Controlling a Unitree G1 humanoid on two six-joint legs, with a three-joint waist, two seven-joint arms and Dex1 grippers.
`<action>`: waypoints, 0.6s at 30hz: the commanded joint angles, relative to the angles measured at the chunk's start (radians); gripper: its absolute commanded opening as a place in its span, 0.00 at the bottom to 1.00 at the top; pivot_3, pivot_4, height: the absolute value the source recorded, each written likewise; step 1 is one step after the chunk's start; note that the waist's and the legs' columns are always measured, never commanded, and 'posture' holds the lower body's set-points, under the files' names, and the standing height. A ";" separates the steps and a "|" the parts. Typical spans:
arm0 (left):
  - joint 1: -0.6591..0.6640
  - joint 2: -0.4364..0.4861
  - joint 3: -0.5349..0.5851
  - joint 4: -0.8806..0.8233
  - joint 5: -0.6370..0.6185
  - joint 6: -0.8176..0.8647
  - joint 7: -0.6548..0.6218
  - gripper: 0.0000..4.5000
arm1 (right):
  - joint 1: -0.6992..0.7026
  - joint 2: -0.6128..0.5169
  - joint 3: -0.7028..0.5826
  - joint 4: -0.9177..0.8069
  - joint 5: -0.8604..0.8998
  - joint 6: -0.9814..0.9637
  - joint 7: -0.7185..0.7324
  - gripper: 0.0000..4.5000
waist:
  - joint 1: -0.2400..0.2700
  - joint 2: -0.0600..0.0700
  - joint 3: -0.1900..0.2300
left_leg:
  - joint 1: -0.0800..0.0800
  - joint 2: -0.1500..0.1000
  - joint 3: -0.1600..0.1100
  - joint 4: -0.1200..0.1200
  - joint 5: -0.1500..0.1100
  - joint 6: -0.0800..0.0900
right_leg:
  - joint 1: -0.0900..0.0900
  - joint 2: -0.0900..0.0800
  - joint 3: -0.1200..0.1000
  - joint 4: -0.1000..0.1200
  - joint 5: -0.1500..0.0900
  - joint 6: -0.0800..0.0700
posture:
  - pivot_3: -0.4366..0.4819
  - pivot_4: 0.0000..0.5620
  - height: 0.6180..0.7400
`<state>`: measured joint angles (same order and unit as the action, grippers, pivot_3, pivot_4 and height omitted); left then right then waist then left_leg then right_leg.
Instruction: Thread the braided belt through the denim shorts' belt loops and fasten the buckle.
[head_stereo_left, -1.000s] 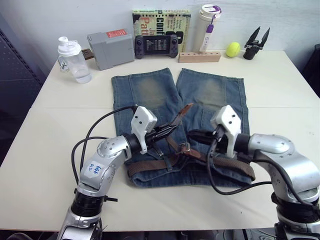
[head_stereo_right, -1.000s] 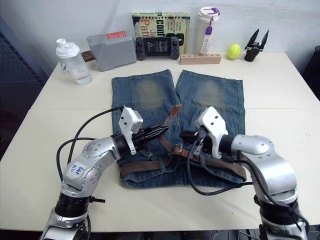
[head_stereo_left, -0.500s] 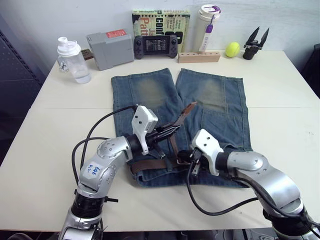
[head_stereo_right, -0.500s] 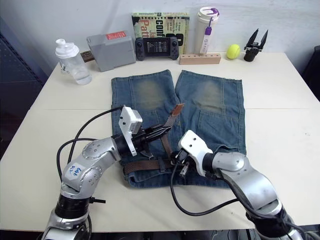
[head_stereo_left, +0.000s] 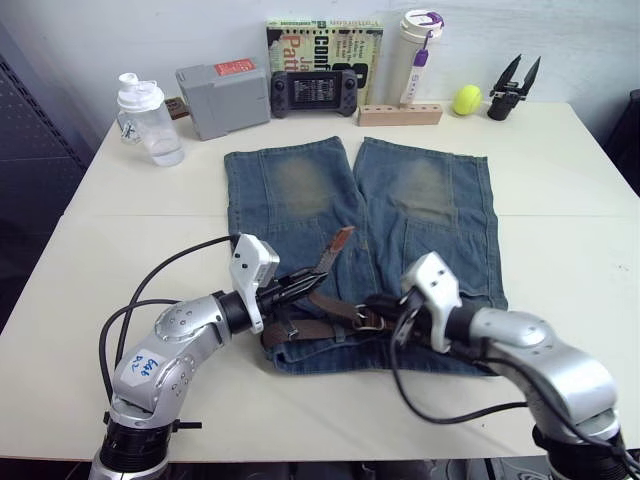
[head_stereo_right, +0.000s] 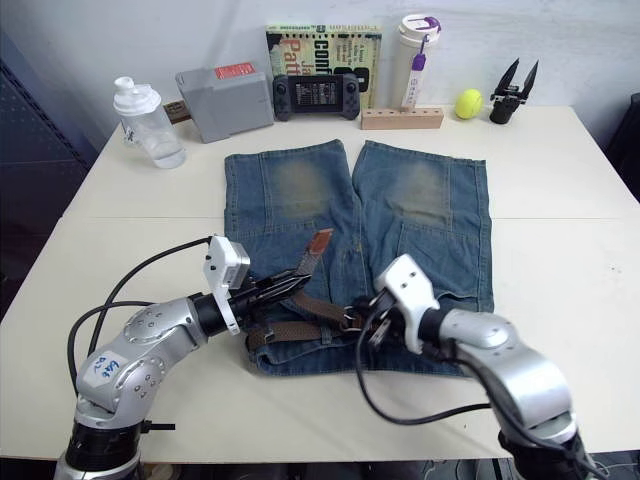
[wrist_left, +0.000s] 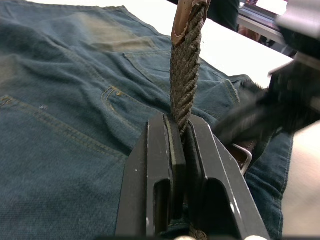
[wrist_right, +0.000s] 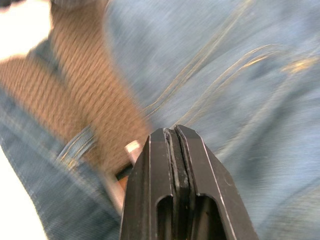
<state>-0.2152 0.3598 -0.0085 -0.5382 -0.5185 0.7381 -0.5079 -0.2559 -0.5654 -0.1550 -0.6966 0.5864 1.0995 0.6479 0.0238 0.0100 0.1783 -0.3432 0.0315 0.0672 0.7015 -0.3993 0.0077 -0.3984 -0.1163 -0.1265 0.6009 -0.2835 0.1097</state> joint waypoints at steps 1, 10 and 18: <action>-0.004 -0.002 -0.001 -0.039 -0.011 -0.025 0.006 0.00 | 0.014 -0.044 0.019 -0.039 0.032 -0.002 0.011 0.01 | 0.000 0.000 0.000 | 0.000 0.000 0.000 0.000 0.000 0.000 | 0.000 0.000 0.000 0.000 0.000 0.000 | 0.48 0.27 0.92; -0.005 0.008 -0.008 -0.047 -0.012 -0.027 0.012 0.00 | 0.048 -0.079 0.135 -0.040 0.000 -0.040 -0.034 0.01 | 0.000 0.000 0.000 | 0.000 0.000 0.001 0.000 0.000 0.000 | 0.000 0.000 0.001 0.000 0.000 0.000 | 0.48 0.27 0.92; -0.013 0.011 -0.018 -0.047 -0.007 -0.032 0.015 0.00 | 0.014 -0.095 0.248 -0.007 -0.046 -0.055 -0.055 0.01 | 0.001 0.000 0.000 | 0.000 0.000 0.001 0.000 0.000 0.000 | 0.000 0.000 0.001 0.000 0.000 0.000 | 0.48 0.27 0.92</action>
<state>-0.2184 0.3687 -0.0206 -0.5396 -0.5184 0.7291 -0.4941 -0.2244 -0.6555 0.0815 -0.6971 0.5483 1.0638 0.5970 0.0244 0.0100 0.1783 -0.3429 0.0314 0.0681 0.7017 -0.3993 0.0077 -0.3984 -0.1165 -0.1259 0.6006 -0.2835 0.1097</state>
